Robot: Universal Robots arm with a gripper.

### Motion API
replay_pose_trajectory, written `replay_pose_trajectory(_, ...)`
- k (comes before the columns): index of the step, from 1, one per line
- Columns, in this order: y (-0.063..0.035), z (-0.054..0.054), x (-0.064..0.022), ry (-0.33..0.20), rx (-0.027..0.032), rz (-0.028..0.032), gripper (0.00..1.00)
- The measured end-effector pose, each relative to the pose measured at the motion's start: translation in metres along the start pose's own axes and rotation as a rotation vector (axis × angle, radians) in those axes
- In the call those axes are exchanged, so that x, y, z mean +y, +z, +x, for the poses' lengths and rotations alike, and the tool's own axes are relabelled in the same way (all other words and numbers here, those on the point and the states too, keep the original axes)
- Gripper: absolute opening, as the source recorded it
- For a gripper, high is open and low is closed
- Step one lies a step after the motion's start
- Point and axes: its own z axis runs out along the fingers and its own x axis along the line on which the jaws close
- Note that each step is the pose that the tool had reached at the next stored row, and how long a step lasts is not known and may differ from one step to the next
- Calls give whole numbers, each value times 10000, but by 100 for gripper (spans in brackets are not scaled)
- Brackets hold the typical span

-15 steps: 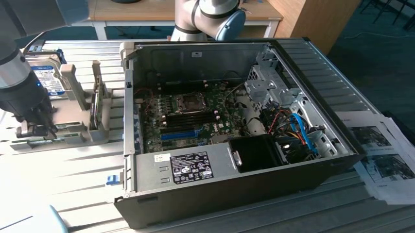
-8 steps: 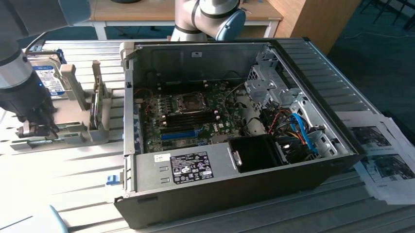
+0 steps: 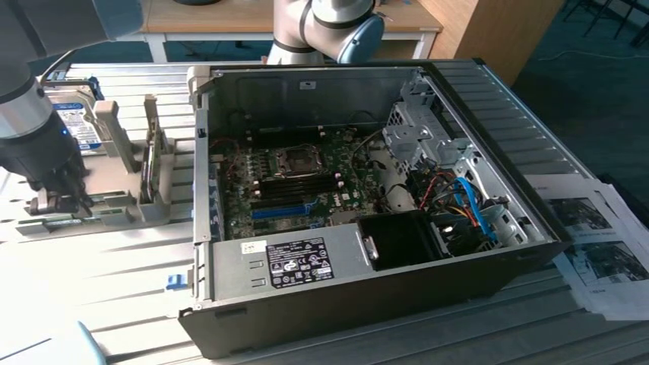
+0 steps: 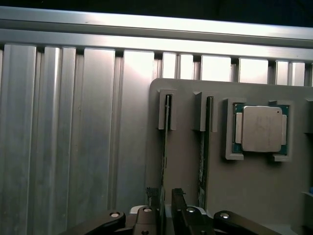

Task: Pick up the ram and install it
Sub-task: 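Pick up the ram and move it above insertion slot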

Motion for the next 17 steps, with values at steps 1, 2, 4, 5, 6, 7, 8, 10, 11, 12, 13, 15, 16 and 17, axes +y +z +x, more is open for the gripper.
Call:
replay_pose_trajectory(1, 2, -6, 1, 1, 0, 1, 25)
replay_pose_trajectory(2, 2, -7, 1, 1, -1, 1, 25)
replay_pose_trajectory(4, 2, -7, 1, 0, -1, 1, 25)
replay_pose_trajectory(5, 2, -7, 1, 0, -1, 0, 25)
replay_pose_trajectory(6, 5, -7, 1, 1, 0, -1, 25)
replay_pose_trajectory(7, 12, -7, 0, 1, 0, 1, 25)
replay_pose_trajectory(8, 21, -7, 0, 1, 0, 1, 25)
replay_pose_trajectory(10, 39, -6, 0, 0, 0, 1, 25)
replay_pose_trajectory(11, 46, -6, 1, 0, 0, 0, 25)
replay_pose_trajectory(12, 51, -6, 1, 1, 0, -1, 25)
replay_pose_trajectory(13, 57, -6, 1, 1, 0, -1, 25)
replay_pose_trajectory(15, 64, -5, 1, 1, 1, -2, 25)
replay_pose_trajectory(16, 64, -5, 1, 1, 1, -2, 25)
replay_pose_trajectory(17, 64, -5, 1, 1, 1, -2, 25)
